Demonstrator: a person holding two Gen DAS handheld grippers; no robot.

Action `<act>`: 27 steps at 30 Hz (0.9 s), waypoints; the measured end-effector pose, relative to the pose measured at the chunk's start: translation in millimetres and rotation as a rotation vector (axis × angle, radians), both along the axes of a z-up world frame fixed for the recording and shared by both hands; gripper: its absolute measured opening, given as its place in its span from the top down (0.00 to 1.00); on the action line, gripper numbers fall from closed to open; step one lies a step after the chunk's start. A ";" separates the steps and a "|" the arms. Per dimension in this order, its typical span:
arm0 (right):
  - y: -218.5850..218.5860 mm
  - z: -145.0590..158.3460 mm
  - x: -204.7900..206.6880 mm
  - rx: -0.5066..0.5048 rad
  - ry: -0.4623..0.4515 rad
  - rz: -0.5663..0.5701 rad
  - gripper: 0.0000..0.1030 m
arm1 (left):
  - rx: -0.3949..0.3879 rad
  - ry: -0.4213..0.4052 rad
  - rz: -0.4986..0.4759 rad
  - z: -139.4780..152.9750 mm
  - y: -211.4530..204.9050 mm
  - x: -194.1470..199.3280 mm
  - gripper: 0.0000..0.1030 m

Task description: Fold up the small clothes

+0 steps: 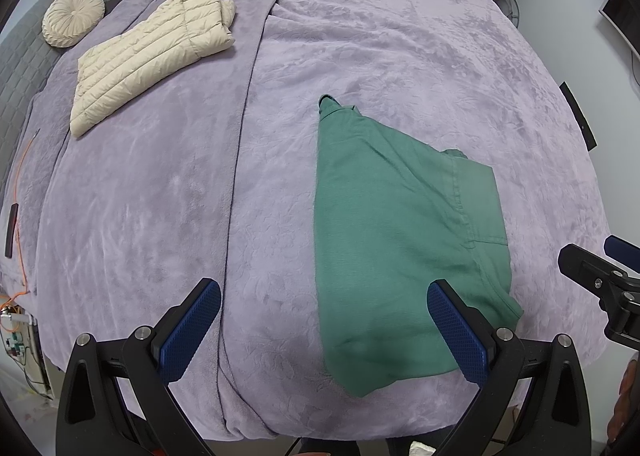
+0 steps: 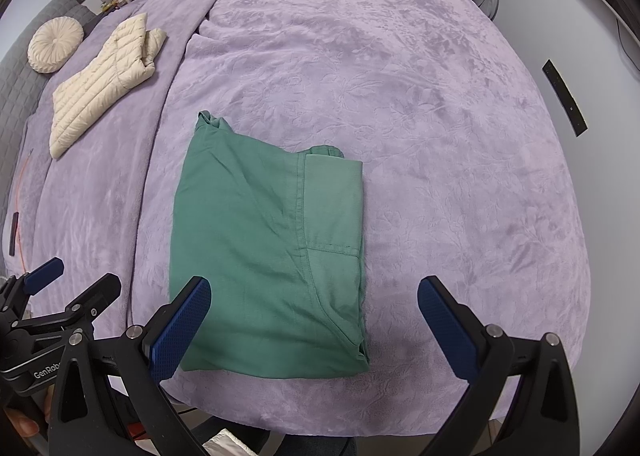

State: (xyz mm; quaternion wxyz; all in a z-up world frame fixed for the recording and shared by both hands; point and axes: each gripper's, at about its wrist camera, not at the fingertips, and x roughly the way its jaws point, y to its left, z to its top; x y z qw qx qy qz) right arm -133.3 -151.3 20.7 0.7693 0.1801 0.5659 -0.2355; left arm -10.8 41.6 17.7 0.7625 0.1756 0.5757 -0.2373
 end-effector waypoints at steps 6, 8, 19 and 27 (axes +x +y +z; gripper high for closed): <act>0.1 0.3 0.3 -0.001 0.000 -0.002 0.00 | 0.000 0.000 0.002 0.1 -0.8 -0.5 0.00; 0.8 -0.1 0.2 -0.002 0.000 -0.003 0.00 | 0.000 0.000 0.003 -0.2 -0.8 -0.9 0.00; 0.7 -0.3 1.2 -0.002 0.002 -0.003 0.00 | 0.004 0.006 0.004 -0.7 3.9 -0.6 0.00; 1.5 -0.6 1.7 -0.004 0.003 -0.002 0.00 | 0.010 -0.005 0.007 -1.1 2.8 -0.6 0.00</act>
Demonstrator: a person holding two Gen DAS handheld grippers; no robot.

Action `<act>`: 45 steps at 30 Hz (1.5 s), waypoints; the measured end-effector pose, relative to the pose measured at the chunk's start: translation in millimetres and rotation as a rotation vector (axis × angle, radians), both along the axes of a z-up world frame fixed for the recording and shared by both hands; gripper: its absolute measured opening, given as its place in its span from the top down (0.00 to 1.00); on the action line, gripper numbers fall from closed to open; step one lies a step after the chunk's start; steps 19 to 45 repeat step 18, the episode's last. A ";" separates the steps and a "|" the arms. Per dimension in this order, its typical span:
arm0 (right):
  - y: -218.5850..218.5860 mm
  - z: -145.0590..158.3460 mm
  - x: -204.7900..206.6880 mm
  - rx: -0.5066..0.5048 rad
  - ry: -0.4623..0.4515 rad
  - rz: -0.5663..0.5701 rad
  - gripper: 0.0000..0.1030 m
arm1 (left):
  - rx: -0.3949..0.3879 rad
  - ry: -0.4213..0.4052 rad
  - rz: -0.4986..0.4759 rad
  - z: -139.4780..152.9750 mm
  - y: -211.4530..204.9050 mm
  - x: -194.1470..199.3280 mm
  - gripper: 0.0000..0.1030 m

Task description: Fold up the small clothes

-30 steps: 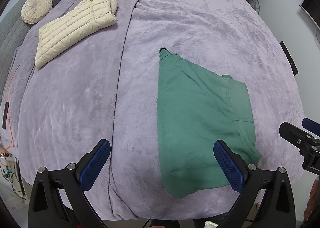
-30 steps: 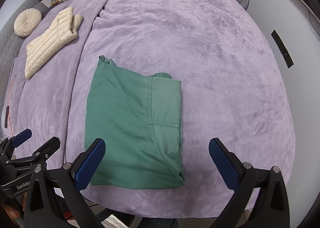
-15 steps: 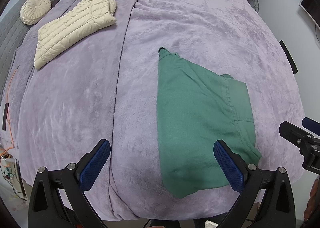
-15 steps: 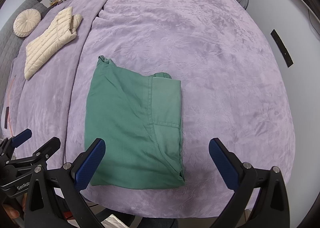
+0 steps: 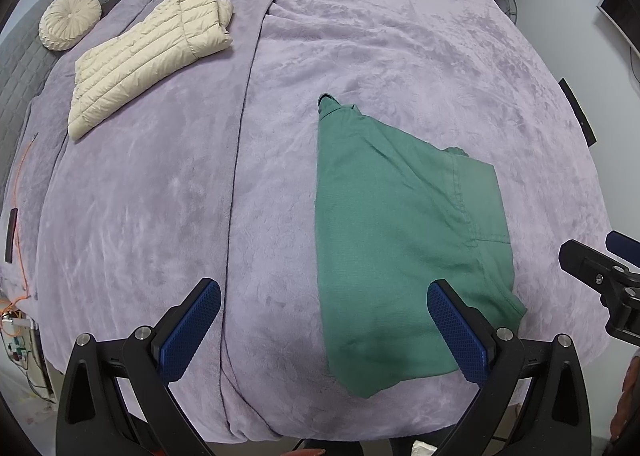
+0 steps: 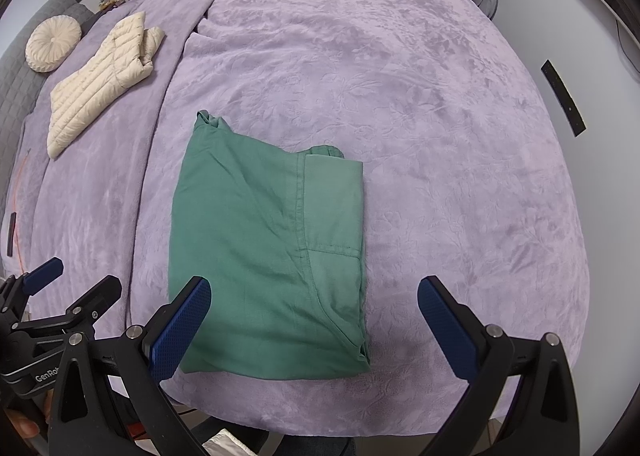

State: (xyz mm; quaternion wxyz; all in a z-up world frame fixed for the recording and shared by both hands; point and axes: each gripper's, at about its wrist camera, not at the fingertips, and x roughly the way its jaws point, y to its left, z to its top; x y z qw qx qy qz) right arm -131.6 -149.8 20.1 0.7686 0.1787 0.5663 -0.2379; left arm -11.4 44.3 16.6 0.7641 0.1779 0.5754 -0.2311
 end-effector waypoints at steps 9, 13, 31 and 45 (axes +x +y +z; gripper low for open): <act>1.9 0.4 0.9 -0.002 0.004 -0.001 0.00 | 0.022 -0.025 0.019 -1.4 4.4 6.1 0.00; 3.6 -0.1 2.0 -0.002 0.004 -0.002 0.00 | 0.017 -0.039 0.027 -0.9 7.7 7.1 0.00; 3.5 -1.7 1.4 -0.005 0.014 -0.003 0.00 | -0.004 -0.040 0.004 0.5 8.8 7.7 0.00; 3.5 -1.7 1.4 -0.005 0.014 -0.003 0.00 | -0.004 -0.040 0.004 0.5 8.8 7.7 0.00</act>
